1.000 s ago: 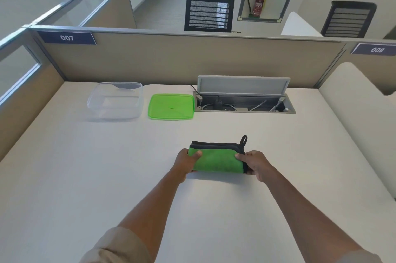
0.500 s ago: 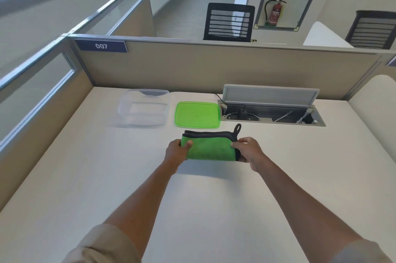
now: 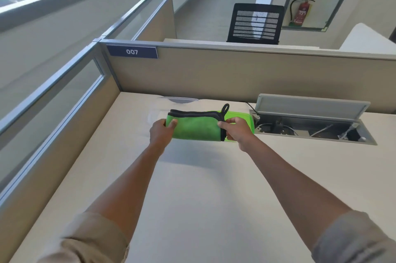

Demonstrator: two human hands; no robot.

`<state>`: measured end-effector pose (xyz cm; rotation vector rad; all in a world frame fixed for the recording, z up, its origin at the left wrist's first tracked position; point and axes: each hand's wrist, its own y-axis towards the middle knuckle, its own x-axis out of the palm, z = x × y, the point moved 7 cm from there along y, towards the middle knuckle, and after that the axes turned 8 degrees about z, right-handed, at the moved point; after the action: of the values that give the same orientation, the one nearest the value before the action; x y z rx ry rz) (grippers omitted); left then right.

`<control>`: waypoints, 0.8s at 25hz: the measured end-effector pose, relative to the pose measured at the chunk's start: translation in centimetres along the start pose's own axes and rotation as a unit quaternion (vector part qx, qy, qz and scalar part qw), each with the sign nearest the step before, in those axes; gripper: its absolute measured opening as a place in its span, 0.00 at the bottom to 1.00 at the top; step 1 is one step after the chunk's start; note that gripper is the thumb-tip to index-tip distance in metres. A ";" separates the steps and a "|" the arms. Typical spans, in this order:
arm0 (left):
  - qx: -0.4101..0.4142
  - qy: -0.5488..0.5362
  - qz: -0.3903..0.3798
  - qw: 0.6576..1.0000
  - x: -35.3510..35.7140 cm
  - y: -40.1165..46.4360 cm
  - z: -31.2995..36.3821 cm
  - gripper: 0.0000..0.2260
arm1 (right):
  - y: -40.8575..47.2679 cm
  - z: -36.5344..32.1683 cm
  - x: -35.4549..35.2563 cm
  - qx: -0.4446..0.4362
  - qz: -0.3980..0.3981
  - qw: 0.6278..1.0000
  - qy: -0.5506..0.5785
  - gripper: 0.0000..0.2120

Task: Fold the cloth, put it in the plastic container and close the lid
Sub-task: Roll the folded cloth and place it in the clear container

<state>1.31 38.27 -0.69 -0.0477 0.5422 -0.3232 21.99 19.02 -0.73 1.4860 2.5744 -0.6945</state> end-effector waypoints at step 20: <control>0.015 0.193 0.058 0.979 -2.0 13.0 -0.3 0.14 | 8.5 -6.9 11.0 -0.097 0.014 0.977 -0.189 0.24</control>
<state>3.31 51.26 -1.65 0.0773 0.9210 -0.2264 24.40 34.35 -0.69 1.1938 2.2567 -0.6293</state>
